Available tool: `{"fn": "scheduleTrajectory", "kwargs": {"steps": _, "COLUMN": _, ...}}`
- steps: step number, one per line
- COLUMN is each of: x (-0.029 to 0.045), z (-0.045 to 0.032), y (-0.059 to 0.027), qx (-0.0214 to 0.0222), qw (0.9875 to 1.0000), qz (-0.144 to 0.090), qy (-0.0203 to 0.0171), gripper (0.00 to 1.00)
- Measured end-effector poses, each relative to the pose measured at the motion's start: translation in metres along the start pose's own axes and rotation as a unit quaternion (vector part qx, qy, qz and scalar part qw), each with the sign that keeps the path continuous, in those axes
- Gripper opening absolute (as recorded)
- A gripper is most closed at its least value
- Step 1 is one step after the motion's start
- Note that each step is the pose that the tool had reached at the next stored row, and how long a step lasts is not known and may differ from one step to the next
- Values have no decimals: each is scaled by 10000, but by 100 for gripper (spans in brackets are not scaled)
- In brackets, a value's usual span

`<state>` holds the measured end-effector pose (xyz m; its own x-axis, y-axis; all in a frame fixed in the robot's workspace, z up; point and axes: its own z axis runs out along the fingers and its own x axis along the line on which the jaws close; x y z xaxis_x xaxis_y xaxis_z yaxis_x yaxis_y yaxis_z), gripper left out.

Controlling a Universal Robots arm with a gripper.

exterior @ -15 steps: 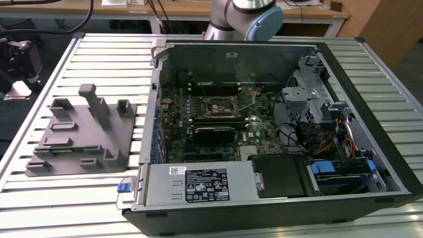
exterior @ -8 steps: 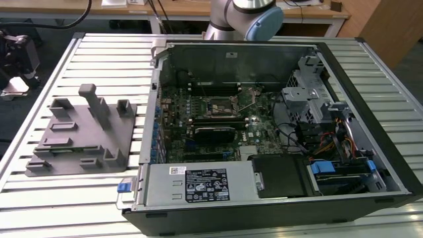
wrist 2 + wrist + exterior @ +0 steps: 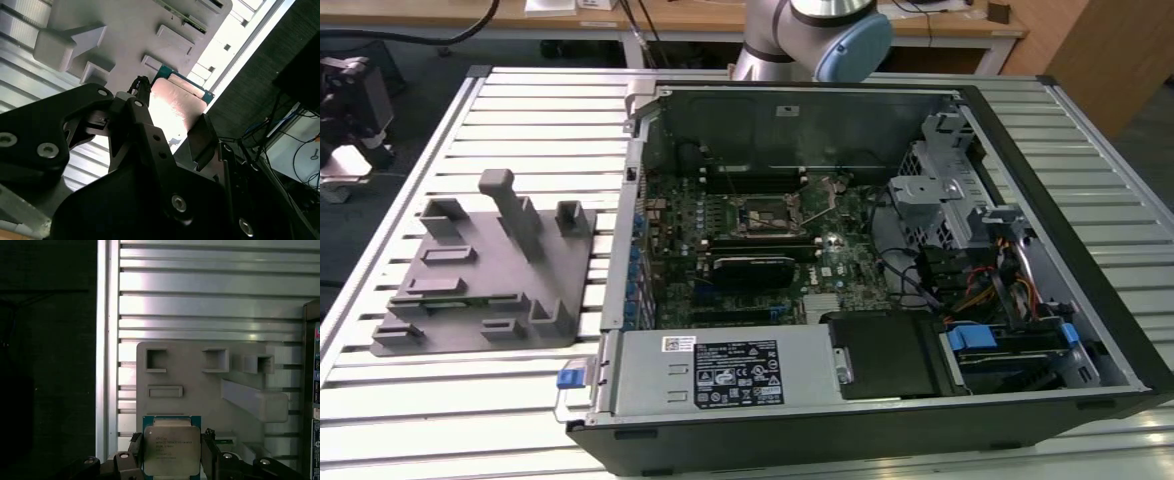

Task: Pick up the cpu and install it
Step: 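Pick up the cpu and move it towards the insertion slot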

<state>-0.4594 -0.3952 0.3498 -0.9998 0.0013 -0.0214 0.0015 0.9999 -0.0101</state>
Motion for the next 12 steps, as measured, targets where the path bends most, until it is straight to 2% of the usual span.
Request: {"fn": "scheduleTrajectory", "kwargs": {"steps": 12, "x": -3, "z": -161, "y": 20, "qx": 0, "qw": 10000, "qz": 0, "qy": 0, "gripper": 54}}
